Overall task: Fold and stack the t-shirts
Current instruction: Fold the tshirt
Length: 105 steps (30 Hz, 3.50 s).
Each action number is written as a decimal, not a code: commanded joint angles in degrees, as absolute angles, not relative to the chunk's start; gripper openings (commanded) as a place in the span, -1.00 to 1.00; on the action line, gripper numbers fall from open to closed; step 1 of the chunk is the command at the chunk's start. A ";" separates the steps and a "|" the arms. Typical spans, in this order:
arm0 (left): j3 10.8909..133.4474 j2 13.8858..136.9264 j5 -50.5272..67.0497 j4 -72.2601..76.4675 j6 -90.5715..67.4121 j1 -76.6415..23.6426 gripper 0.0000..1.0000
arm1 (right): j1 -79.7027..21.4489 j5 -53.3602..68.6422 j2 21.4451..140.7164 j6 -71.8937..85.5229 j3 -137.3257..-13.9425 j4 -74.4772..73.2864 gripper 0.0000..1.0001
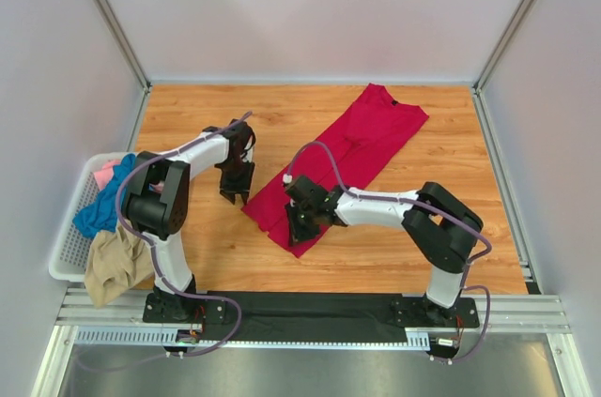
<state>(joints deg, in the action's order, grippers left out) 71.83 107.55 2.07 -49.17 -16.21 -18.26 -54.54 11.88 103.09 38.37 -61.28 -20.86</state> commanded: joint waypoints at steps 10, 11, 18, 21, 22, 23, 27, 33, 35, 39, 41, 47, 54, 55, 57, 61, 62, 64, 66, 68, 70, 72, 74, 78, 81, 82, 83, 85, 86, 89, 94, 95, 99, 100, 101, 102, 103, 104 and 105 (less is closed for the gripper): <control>67.86 91.95 9.98 -50.89 -14.85 -18.11 -0.03 | -60.03 5.63 95.03 40.34 -48.88 -20.30 -0.93; 66.11 89.67 11.76 -50.02 -14.77 -18.11 -0.03 | -59.94 5.19 94.23 40.52 -46.78 -20.82 -0.93; 55.30 79.11 21.97 -43.87 -20.12 -21.26 0.00 | -60.12 3.60 83.88 42.80 -37.81 -24.34 -0.90; 50.99 76.38 22.15 -40.79 -23.02 -24.78 0.01 | -60.29 2.99 77.29 44.47 -35.87 -27.50 -0.85; 49.24 76.03 21.54 -40.17 -23.98 -25.39 0.01 | -60.29 2.64 75.25 45.08 -35.60 -28.47 -0.78; 48.35 75.94 21.53 -38.25 -25.21 -25.92 0.02 | -60.38 1.94 73.32 46.74 -35.42 -30.39 -0.74; 44.74 76.73 23.72 -32.09 -27.15 -26.72 0.07 | -60.29 0.09 63.22 52.36 -35.16 -34.71 -0.44; 43.15 81.47 26.72 -26.54 -27.69 -27.16 0.11 | -60.29 -4.04 60.47 60.20 -32.26 -34.63 -0.24; 43.15 83.49 25.40 -26.46 -27.33 -27.33 0.11 | -60.29 -4.04 60.91 62.83 -30.95 -32.97 -0.22; 43.15 86.48 24.61 -25.31 -27.77 -28.47 0.09 | -60.29 -3.43 62.66 65.47 -28.74 -29.19 -0.21; 43.42 87.54 21.98 -26.19 -27.95 -29.70 0.04 | -60.29 -3.51 63.45 66.09 -27.87 -27.95 -0.21; 43.07 88.15 19.25 -26.63 -28.56 -31.73 -0.22 | -60.29 -3.87 65.57 66.53 -25.75 -26.63 -0.27; 43.86 89.91 15.74 -29.00 -29.27 -33.57 -1.00 | -60.38 -4.74 62.41 66.80 -25.22 -29.09 -0.41; 44.21 89.91 14.17 -30.05 -29.44 -33.84 -1.00 | -60.38 -5.18 61.97 66.80 -25.49 -29.70 -0.41; 44.56 88.95 11.44 -31.28 -30.06 -34.63 -1.00 | -60.29 -5.54 60.56 66.80 -26.10 -31.63 -0.42; 44.56 86.23 9.67 -33.66 -31.11 -35.16 -0.92 | -60.47 -4.66 59.15 66.88 -27.33 -32.43 -0.35; 44.56 85.44 9.41 -33.92 -31.29 -35.33 -0.88 | -60.82 -4.57 59.32 67.15 -28.03 -32.43 -0.30; 44.47 83.33 9.32 -34.54 -31.46 -35.59 -0.83 | -61.52 -4.92 59.76 67.85 -28.82 -32.00 -0.25; 44.04 81.84 10.27 -34.63 -32.08 -35.86 -0.82 | -62.49 -4.83 60.90 68.29 -29.70 -31.29 -0.21; 43.33 81.21 11.42 -33.75 -32.87 -36.12 -0.85 | -63.54 -5.36 62.30 69.25 -30.06 -30.59 -0.21; 42.10 80.86 12.39 -32.70 -33.40 -36.56 -0.88 | -64.33 -5.54 63.19 69.96 -30.15 -29.45 -0.21; 40.79 81.12 13.00 -32.08 -34.18 -37.26 -0.93 | -65.82 -5.71 64.16 71.27 -30.23 -28.74 -0.21; 39.82 81.38 13.44 -30.85 -34.63 -38.05 -0.97 | -67.58 -6.76 64.77 72.42 -30.41 -28.48 -0.21; 37.88 82.00 13.80 -28.92 -35.59 -38.85 -1.00 | -69.08 -8.35 66.00 75.31 -30.32 -28.39 -0.20; 37.62 82.09 13.89 -28.65 -36.03 -39.55 -1.00 | -69.78 -8.88 66.45 76.28 -30.23 -28.39 -0.21; 37.53 82.00 13.71 -28.74 -36.12 -39.90 -1.00 | -70.13 -9.05 66.62 76.55 -30.23 -29.08 -0.21; 37.53 81.83 13.62 -28.83 -36.21 -40.08 -1.00 | -70.31 -9.31 66.71 76.81 -30.23 -29.53 -0.22; 37.36 81.13 13.27 -29.09 -36.56 -40.34 -1.00 | -70.84 -10.10 66.45 77.87 -30.23 -31.90 -0.34; 37.44 80.78 13.18 -29.18 -36.74 -40.52 -1.00 | -71.10 -10.37 66.36 78.22 -30.06 -32.69 -0.44; 37.18 79.81 12.75 -29.44 -37.52 -41.04 -1.00 | -71.54 -10.72 65.22 78.66 -29.10 -33.14 -0.62; 37.88 78.31 12.04 -30.58 -38.06 -41.66 -1.00 | -72.60 -11.51 64.25 78.93 -28.92 -33.22 -0.86; 37.97 78.14 11.78 -31.02 -37.97 -41.75 -1.00 | -72.68 -11.77 64.07 79.10 -29.09 -33.66 -0.98; 38.67 76.91 11.77 -32.08 -38.23 -41.84 -1.00 | -73.21 -12.48 63.63 79.28 -29.09 -34.80 -0.99; 38.76 76.73 11.95 -31.99 -38.32 -41.92 -1.00 | -73.47 -12.92 63.37 79.28 -29.27 -35.07 -0.99; 38.93 76.55 12.30 -31.82 -38.41 -41.92 -1.00 | -73.48 -13.01 63.28 79.28 -29.27 -35.24 -0.99; 39.11 76.64 12.48 -31.99 -38.50 -42.01 -1.00 | -73.56 -13.09 63.28 79.10 -29.35 -35.33 -0.99; 39.20 76.73 12.65 -31.99 -38.50 -41.92 -0.94 | -73.65 -13.18 63.28 79.01 -29.70 -35.42 -0.99; 39.37 76.73 12.48 -32.43 -38.32 -41.92 -0.82 | -73.83 -13.27 63.37 78.84 -30.06 -35.51 -0.94; 39.37 76.82 12.39 -32.52 -38.06 -41.92 -0.71 | -74.00 -13.53 63.46 79.19 -30.41 -36.38 -0.84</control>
<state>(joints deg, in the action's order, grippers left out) 37.87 78.00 11.90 -30.76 -37.43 -41.60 -73.30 -10.44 64.27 77.80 -28.51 -34.50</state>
